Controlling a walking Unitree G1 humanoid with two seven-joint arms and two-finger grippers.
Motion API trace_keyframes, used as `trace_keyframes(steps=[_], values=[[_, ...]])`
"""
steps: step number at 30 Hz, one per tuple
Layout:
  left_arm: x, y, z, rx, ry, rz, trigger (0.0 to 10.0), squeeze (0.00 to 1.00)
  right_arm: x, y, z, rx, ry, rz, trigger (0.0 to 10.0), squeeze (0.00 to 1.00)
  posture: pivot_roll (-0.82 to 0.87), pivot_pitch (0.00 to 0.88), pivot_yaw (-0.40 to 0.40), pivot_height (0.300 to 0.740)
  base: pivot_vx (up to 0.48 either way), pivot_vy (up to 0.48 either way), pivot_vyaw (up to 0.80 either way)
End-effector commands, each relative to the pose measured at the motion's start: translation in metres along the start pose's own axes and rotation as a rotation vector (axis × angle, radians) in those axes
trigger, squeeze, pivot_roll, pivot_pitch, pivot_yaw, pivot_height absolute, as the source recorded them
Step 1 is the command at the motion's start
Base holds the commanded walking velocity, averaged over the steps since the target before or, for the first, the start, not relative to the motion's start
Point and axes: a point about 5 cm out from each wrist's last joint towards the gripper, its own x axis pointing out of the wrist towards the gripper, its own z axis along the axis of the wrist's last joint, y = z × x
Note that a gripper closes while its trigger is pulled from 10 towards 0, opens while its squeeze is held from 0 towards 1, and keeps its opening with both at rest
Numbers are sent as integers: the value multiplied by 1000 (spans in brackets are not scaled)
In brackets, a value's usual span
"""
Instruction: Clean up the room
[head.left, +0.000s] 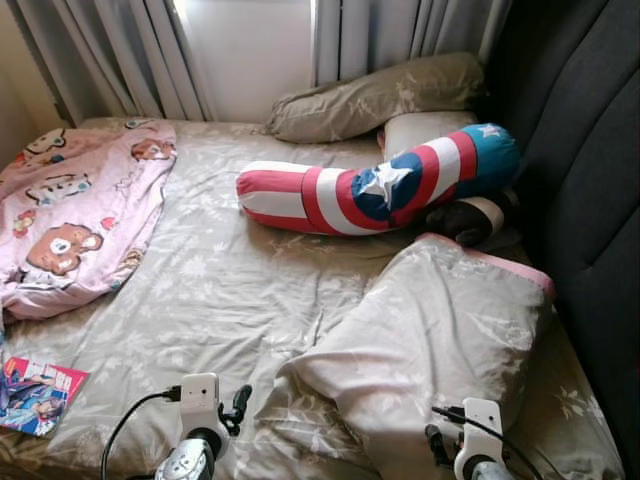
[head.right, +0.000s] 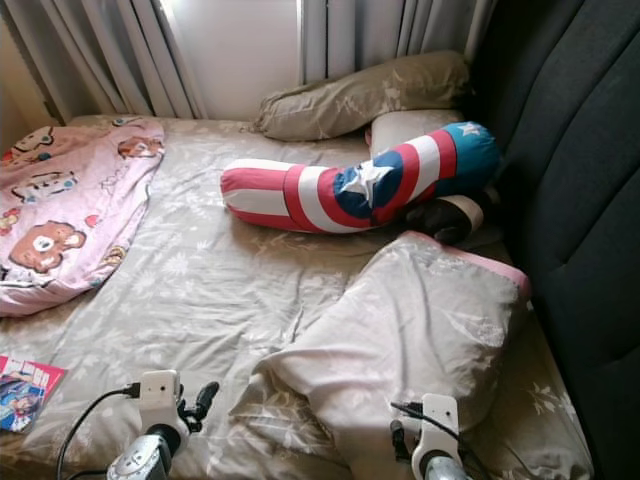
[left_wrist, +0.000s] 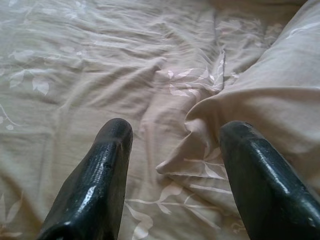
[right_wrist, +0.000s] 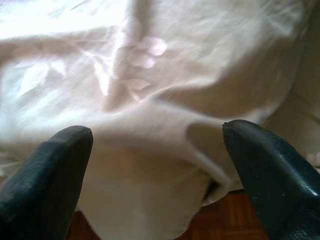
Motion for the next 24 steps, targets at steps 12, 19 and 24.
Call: trace_keyframes(steps=[12, 19, 24], values=[[10, -10, 25, 15, -112, -39, 10000, 0, 0, -4, 1, -5, 5, -5, 10000, 0, 83, 0, -18, 740, 0, 0, 0], [10, -12, 25, 11, -115, -44, 10000, 0, -2, -12, -2, -1, 8, -15, 10000, 0, 81, 0, -17, 740, 0, 0, 0], [9, -12, 21, 7, -108, -45, 10000, 0, -2, -13, -3, -2, 9, -13, 10000, 0, 81, 0, -19, 740, 0, 0, 0]])
